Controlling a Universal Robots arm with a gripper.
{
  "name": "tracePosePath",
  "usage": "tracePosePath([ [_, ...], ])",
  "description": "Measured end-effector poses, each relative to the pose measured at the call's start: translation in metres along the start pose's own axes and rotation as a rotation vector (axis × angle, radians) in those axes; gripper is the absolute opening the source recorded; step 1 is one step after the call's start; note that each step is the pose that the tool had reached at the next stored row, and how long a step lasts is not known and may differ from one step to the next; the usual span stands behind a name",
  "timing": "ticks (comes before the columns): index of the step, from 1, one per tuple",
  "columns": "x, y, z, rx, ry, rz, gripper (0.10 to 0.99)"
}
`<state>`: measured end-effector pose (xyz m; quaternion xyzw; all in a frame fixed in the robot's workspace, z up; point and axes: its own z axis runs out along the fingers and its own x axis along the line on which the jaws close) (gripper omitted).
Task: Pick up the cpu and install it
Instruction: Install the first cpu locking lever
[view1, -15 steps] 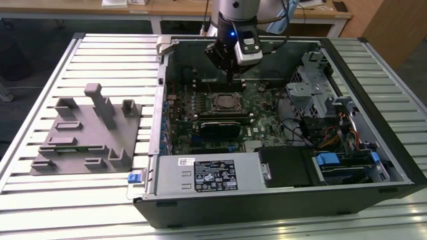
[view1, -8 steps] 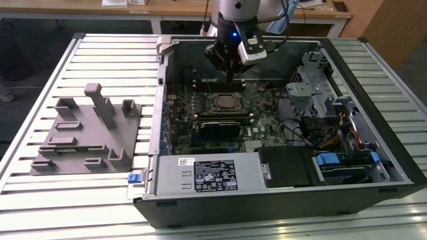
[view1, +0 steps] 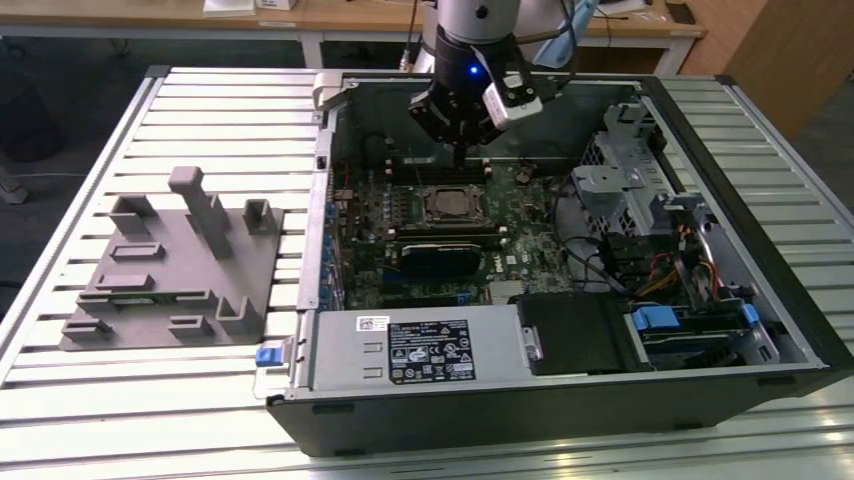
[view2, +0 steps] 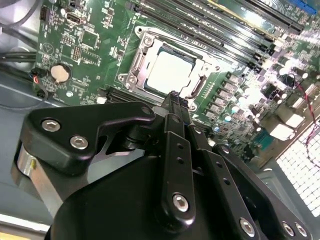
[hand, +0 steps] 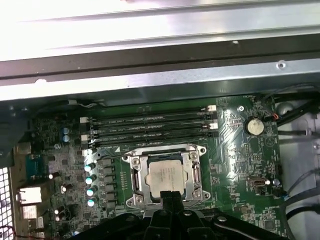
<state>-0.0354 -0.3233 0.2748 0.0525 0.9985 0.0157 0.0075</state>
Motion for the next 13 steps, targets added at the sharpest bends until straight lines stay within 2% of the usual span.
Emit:
tracePosePath([
  [13, 0.0060, -0.0010, -0.0001, 0.000, 0.0001, -0.001, 0.106],
])
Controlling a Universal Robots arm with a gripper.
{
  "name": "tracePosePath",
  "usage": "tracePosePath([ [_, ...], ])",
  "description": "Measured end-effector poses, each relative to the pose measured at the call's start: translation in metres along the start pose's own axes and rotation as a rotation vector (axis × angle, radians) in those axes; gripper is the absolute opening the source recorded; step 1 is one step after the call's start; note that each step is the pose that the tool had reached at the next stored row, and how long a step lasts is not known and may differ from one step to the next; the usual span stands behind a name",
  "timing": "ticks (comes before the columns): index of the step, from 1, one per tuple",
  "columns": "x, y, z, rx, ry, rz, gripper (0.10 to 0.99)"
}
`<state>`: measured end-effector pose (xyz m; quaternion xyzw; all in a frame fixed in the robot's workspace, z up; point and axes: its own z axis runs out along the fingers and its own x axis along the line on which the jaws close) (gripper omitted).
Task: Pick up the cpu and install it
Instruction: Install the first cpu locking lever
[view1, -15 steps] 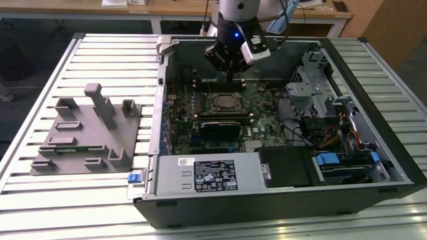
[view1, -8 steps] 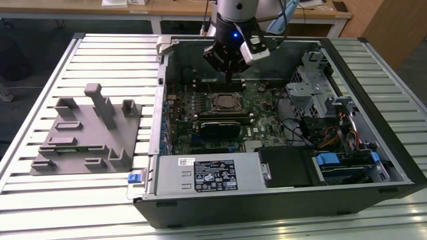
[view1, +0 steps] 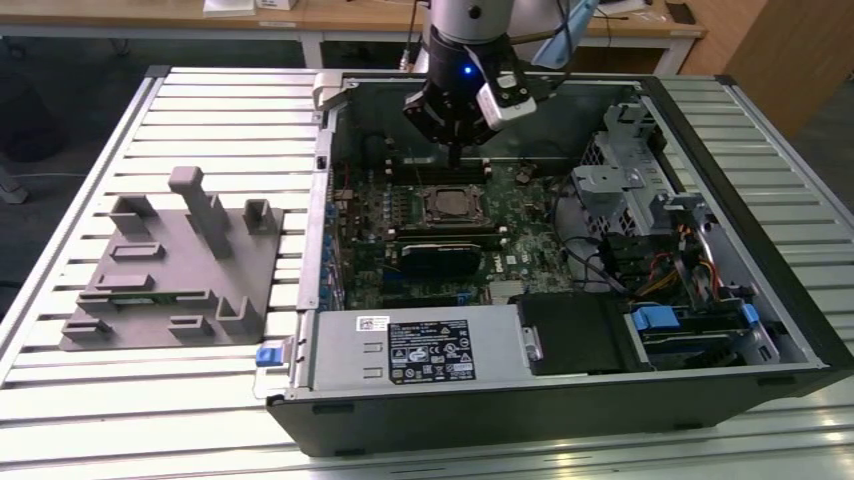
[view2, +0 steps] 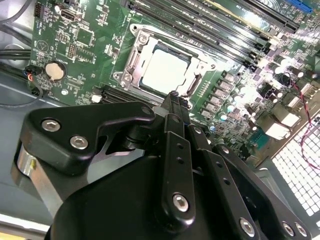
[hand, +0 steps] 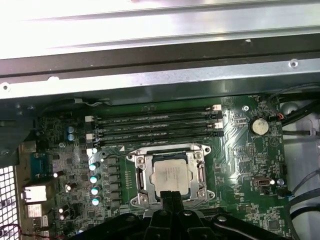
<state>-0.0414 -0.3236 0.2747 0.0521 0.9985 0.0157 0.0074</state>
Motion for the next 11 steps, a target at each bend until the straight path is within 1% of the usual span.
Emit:
tracePosePath([
  [11, 0.0064, -0.0007, 0.0000, 0.000, 0.0001, 0.000, 0.106],
])
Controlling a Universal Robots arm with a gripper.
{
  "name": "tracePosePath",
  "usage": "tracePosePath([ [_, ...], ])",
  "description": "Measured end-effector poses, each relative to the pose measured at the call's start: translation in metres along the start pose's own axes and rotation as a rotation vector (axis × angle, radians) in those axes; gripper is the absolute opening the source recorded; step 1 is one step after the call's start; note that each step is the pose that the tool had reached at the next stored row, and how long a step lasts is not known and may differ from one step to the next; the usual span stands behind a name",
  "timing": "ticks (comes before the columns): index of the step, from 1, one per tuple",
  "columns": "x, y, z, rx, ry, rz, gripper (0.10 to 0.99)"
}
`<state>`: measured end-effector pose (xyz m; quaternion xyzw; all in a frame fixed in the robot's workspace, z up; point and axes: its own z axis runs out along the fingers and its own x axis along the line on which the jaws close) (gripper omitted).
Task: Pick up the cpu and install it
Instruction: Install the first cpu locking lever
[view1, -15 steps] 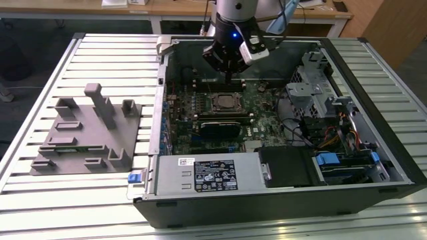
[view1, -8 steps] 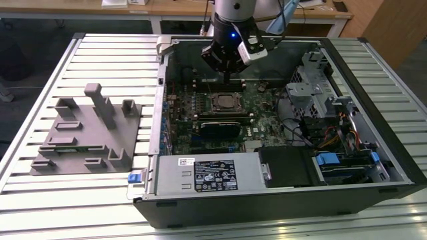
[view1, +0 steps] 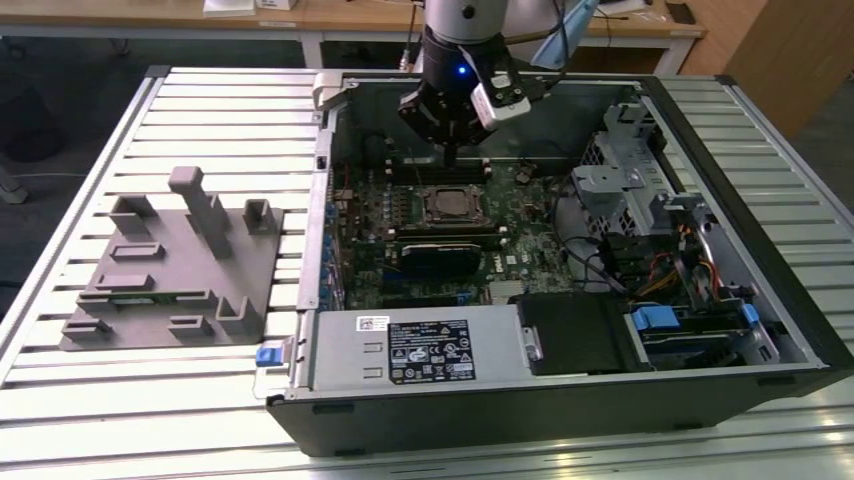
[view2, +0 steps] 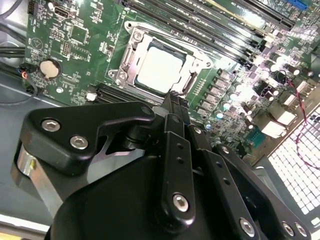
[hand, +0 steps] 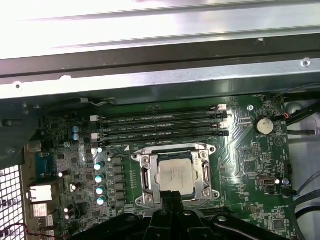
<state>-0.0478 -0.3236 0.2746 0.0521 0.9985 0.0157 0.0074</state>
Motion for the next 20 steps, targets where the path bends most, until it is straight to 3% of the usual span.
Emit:
tracePosePath([
  [20, 0.0231, -0.0009, 0.0000, 0.000, 0.0000, 0.000, 0.106],
])
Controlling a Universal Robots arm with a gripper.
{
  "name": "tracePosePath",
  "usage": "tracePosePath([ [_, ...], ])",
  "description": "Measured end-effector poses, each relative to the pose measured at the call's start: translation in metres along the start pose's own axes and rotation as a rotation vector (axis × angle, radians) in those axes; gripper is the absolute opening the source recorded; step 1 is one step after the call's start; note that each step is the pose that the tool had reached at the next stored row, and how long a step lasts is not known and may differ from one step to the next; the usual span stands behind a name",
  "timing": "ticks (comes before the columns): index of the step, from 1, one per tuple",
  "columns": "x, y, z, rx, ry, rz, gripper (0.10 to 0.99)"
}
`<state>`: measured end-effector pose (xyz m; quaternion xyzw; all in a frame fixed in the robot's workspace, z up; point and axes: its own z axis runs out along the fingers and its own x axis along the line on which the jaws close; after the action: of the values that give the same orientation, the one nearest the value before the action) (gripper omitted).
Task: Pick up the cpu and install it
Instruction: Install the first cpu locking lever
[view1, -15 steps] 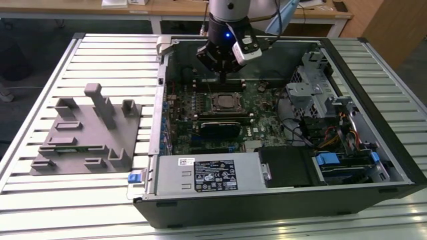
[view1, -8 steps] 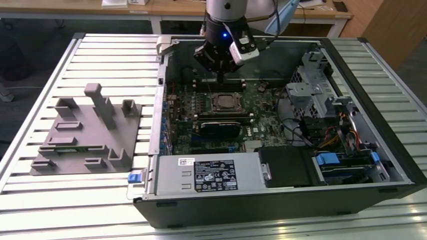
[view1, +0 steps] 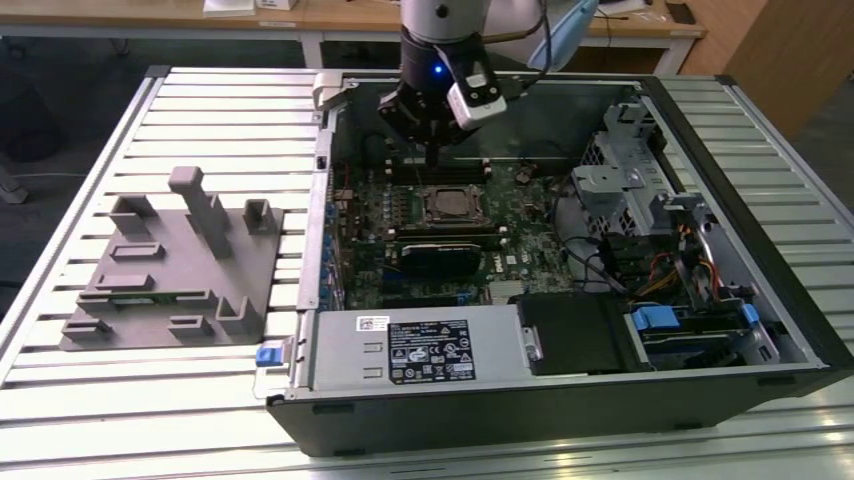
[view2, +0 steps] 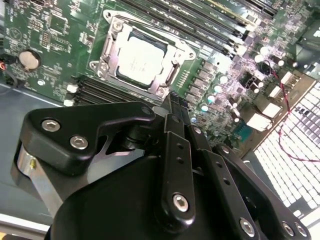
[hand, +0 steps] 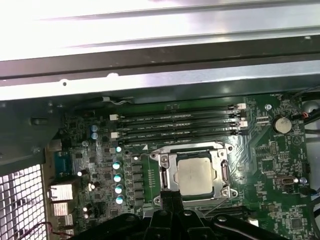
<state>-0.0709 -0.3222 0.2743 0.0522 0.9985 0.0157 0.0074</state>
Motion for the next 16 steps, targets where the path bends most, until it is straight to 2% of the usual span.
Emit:
tracePosePath([
  [7, 0.0104, 0.0048, 0.0055, 0.000, 0.0000, 0.000, 0.106],
  [16, 0.0208, 0.0056, 0.0093, 0.000, 0.0000, 0.000, 0.106],
])
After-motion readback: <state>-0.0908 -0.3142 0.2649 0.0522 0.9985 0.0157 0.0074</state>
